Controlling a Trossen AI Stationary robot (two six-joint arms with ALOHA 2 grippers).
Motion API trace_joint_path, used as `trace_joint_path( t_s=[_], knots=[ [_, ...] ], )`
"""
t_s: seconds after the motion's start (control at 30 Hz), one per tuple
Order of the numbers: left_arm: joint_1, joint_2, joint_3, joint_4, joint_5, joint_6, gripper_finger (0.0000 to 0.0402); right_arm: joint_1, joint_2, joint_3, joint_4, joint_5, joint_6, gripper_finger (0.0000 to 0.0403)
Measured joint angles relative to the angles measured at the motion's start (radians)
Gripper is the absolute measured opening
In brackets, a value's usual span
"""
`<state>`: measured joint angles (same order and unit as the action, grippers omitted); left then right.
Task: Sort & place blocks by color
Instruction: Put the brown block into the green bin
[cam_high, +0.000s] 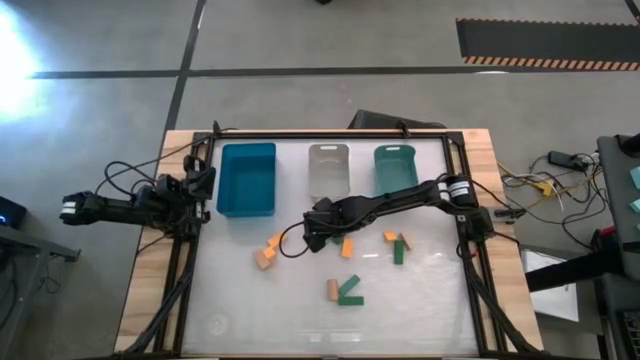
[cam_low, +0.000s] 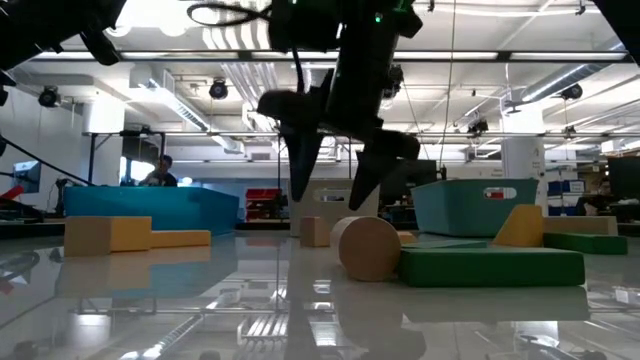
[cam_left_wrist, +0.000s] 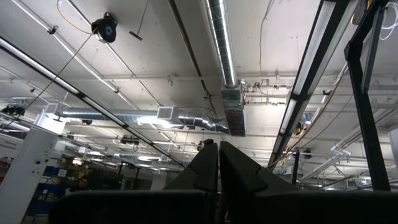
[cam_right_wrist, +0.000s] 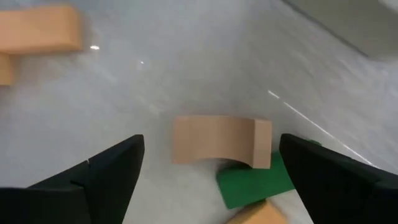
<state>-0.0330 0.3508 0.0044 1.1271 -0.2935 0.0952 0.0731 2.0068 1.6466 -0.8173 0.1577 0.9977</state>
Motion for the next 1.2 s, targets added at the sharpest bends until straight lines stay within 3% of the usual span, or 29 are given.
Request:
trace_joint_path(
  t_s=[0.7, 1.07, 1.2],
  knots=[
    [0.000, 0.001, 0.000, 0.000, -0.002, 0.000, 0.0000, -0.002, 0.073, -0.004, 0.026, 0.012, -0.040, 0.0364],
    [0.000, 0.001, 0.000, -0.001, -0.003, 0.000, 0.0000, -0.002, 0.071, -0.004, 0.031, 0.011, -0.030, 0.0284],
    [0.000, 0.001, 0.000, 0.000, -0.003, 0.000, 0.0000, -0.002, 0.071, -0.004, 0.031, 0.011, -0.030, 0.0275]
  ],
)
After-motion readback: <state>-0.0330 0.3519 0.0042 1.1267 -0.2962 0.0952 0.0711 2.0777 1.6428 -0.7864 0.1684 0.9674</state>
